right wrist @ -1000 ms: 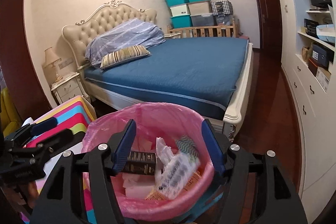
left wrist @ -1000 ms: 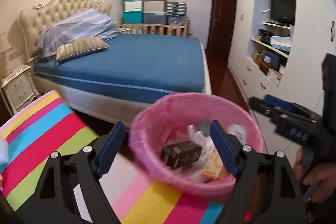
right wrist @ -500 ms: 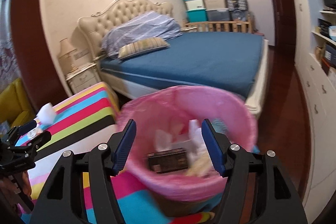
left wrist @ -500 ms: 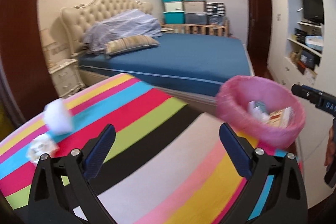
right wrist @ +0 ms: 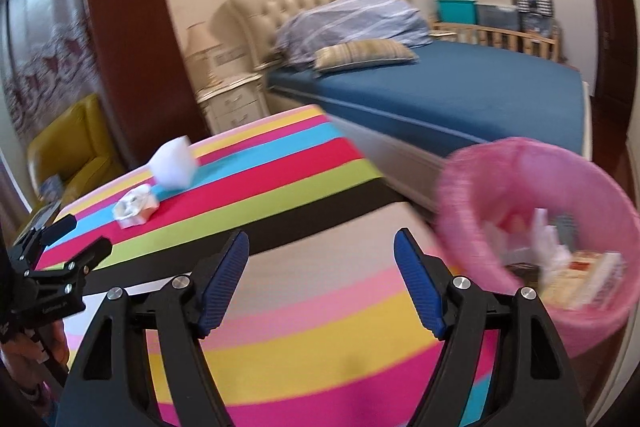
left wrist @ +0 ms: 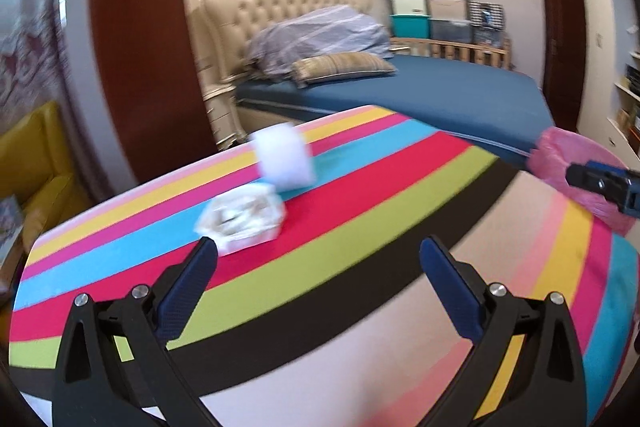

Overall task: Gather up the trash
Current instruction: 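Move both tools back to the cup and foam block on the table, then grasp the paper cup with tissue with left tool while right tool grasps foam block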

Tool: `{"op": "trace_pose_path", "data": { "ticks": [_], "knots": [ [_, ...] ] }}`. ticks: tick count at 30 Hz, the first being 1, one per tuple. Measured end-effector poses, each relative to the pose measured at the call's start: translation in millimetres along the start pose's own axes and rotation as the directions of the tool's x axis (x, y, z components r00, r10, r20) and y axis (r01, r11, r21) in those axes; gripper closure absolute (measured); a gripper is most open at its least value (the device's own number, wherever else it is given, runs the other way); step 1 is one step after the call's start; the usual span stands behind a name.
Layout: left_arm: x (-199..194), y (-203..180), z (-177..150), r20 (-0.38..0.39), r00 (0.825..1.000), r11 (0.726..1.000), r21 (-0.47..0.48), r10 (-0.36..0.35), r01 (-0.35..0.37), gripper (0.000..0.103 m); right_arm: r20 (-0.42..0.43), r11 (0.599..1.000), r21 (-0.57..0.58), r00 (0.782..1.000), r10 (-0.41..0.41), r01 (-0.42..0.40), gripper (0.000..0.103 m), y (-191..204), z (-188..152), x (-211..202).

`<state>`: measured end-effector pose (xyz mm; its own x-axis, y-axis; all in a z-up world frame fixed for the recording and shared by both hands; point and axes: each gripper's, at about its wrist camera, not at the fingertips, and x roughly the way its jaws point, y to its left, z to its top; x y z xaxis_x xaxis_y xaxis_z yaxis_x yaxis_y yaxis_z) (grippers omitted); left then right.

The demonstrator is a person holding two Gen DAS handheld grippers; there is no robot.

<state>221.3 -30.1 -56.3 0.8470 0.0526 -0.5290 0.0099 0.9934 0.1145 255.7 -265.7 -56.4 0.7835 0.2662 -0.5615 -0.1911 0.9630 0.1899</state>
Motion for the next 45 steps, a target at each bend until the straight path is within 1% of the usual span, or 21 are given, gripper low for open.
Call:
{"op": "trace_pose_path", "data": {
  "ticks": [4, 7, 10, 12, 15, 20, 25, 28, 29, 30, 31, 32, 35, 38, 41, 45],
  "knots": [
    [12.2, 37.0, 0.1, -0.039, 0.999, 0.998, -0.057, 0.029, -0.031, 0.005, -0.021, 0.999, -0.029, 0.999, 0.041, -0.041, 0.028, 33.2, 3.1, 18.0],
    [29.6, 52.4, 5.1, -0.078, 0.997, 0.997, -0.083, 0.002, -0.009, 0.005, -0.026, 0.997, -0.040, 0.998, 0.062, -0.063, 0.027, 52.7, 7.1, 29.2],
    [47.0, 64.7, 13.1, -0.103, 0.995, 0.993, -0.117, -0.007, -0.005, 0.005, -0.028, 0.995, -0.049, 0.996, 0.080, -0.081, 0.024, 68.2, 10.1, 38.0],
    [60.2, 70.8, 19.4, -0.116, 0.993, 0.988, -0.156, -0.032, 0.014, 0.005, -0.033, 0.995, -0.060, 0.996, 0.081, -0.083, 0.023, 73.3, 12.0, 42.9],
    [78.8, 74.9, 25.8, -0.132, 0.990, 0.982, -0.187, -0.046, 0.020, 0.005, -0.046, 0.995, -0.055, 0.996, 0.081, -0.083, 0.023, 74.3, 14.2, 51.0],
    [101.7, 75.0, 33.7, -0.177, 0.983, 0.983, -0.181, -0.044, 0.012, 0.005, -0.063, 0.996, -0.051, 0.995, 0.073, -0.076, 0.023, 73.1, 18.1, 64.4],
    [117.0, 83.3, 40.6, -0.205, 0.979, 0.982, -0.185, -0.018, -0.020, 0.005, -0.073, 0.995, -0.056, 0.995, 0.073, -0.077, 0.023, 78.0, 23.3, 77.0],
    [125.4, 85.3, 39.2, -0.254, 0.967, 0.981, -0.192, -0.020, -0.030, 0.005, -0.077, 0.995, -0.066, 0.994, 0.076, -0.081, 0.023, 85.2, 25.5, 82.9],
    [127.0, 86.6, 38.2, -0.268, 0.963, 0.981, -0.192, -0.026, -0.027, 0.006, -0.080, 0.994, -0.070, 0.994, 0.079, -0.084, 0.023, 89.0, 26.1, 84.9],
    [129.3, 86.7, 37.1, -0.286, 0.958, 0.982, -0.187, -0.028, -0.027, 0.009, -0.082, 0.993, -0.074, 0.993, 0.081, -0.087, 0.023, 91.3, 27.0, 86.6],
    [129.9, 87.3, 36.6, -0.290, 0.957, 0.983, -0.182, -0.032, -0.022, 0.014, -0.083, 0.993, -0.080, 0.993, 0.084, -0.090, 0.023, 94.8, 28.2, 88.7],
    [129.5, 87.2, 36.1, -0.291, 0.956, 0.985, -0.174, -0.035, -0.017, 0.027, -0.085, 0.992, -0.087, 0.993, 0.087, -0.094, 0.023, 98.6, 29.4, 91.0],
    [119.4, 86.8, 34.4, -0.264, 0.965, 0.991, -0.132, -0.014, -0.022, 0.028, -0.094, 0.988, -0.112, 0.991, 0.094, -0.105, 0.023, 110.6, 32.9, 98.0],
    [97.4, 94.7, 28.8, -0.216, 0.976, 0.993, -0.100, 0.039, -0.062, 0.029, -0.106, 0.982, -0.144, 0.989, 0.104, -0.119, 0.023, 125.9, 36.9, 108.1],
    [78.8, 112.0, 18.2, -0.205, 0.978, 0.986, -0.147, 0.049, -0.080, 0.029, -0.125, 0.975, -0.171, 0.985, 0.120, -0.140, 0.023, 142.9, 40.2, 121.3],
    [54.7, 136.0, 1.3, -0.188, 0.978, 0.972, -0.199, 0.091, -0.128, 0.029, -0.147, 0.968, -0.188, 0.980, 0.136, -0.163, 0.022, 166.0, 46.7, 142.5]
  ]
}}
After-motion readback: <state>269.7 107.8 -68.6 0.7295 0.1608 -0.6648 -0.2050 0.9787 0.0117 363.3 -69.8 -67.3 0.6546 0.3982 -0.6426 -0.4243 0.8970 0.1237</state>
